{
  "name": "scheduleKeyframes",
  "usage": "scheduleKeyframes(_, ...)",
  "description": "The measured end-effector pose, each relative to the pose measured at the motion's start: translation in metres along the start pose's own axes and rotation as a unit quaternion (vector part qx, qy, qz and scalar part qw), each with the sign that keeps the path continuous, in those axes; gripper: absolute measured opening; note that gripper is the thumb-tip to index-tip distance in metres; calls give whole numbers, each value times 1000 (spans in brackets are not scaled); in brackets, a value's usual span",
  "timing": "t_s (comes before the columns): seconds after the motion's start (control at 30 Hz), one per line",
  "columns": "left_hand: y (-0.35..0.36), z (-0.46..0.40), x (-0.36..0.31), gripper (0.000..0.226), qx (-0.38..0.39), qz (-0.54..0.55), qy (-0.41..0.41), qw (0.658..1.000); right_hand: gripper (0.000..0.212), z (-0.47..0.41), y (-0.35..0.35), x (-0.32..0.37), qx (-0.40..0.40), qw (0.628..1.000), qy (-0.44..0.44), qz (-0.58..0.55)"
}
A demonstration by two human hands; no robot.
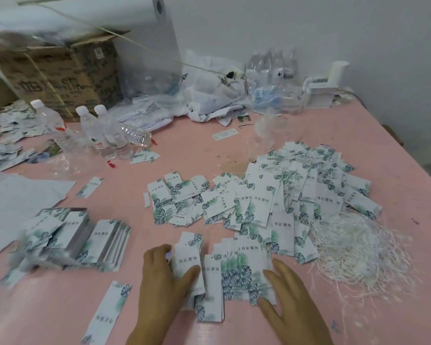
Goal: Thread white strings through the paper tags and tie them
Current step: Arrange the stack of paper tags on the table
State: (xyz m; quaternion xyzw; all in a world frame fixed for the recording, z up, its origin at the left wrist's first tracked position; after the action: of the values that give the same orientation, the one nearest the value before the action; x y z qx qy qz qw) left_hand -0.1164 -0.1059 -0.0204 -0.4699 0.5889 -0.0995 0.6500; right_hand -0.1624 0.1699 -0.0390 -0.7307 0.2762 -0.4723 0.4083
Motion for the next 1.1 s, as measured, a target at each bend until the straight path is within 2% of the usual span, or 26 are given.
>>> scheduleKeyframes(0.07,1,-4,-1,45,8,-21,-12,1000,55,1,1,2,3,1000,-1,4)
scheduleKeyframes(0.1,2,-6,-1,41,18,-25,-19,999,55,2,0,3,6,1000,-2,8)
scheduleKeyframes(0.23,8,-12,-1,44,46,-21,-19,999,56,5,-2,2,8,1000,0,22)
scheduleKeyframes(0.4,4,-15,-8,36,73,-18,-6,997,55,6,-1,3,13,1000,-5,12)
scheduleKeyframes(0.47,-7,-14,-23,48,51,-51,27,997,53,5,-2,4,15,1000,-1,-4)
scheduleKeyframes(0.53,-20,-10,-44,42,10,-65,61,996,53,5,-3,6,12,1000,-7,-10)
scheduleKeyframes(0.57,-25,-5,-53,32,-4,-21,68,997,51,5,-3,6,8,1000,-8,-20)
scheduleKeyframes(0.63,-15,10,-62,10,18,166,30,986,45,4,-5,3,1,998,4,-63)
scheduleKeyframes(0.73,37,35,-74,14,118,391,-39,912,34,3,-11,-8,-19,986,52,-160)
scheduleKeyframes(0.83,83,58,-72,27,130,526,-108,833,37,-5,-16,-16,-30,974,99,-200)
scheduleKeyframes(0.9,97,67,-66,32,103,572,-122,805,25,-15,-12,-21,2,973,154,-170)
scheduleKeyframes(0.93,101,69,-63,33,85,581,-129,799,26,-21,-8,-24,27,974,183,-134)
scheduleKeyframes(1.03,98,71,-59,34,36,571,-121,811,47,-39,0,-22,84,973,214,-6)
scheduleKeyframes(1.1,99,72,-59,35,38,551,-106,827,47,-48,4,-19,108,968,224,24)
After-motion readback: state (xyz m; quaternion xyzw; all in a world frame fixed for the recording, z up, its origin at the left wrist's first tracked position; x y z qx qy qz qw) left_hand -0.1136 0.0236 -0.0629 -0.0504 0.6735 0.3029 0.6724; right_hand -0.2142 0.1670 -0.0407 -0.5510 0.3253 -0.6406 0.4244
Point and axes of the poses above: each hand's wrist, its own z-axis away from the middle knuckle, its own y-axis out of the palm, x = y × z, the point moved 9 cm from there along -z, towards the middle knuckle, and after that the axes turned 6 degrees about y, right-handed, at the moved point
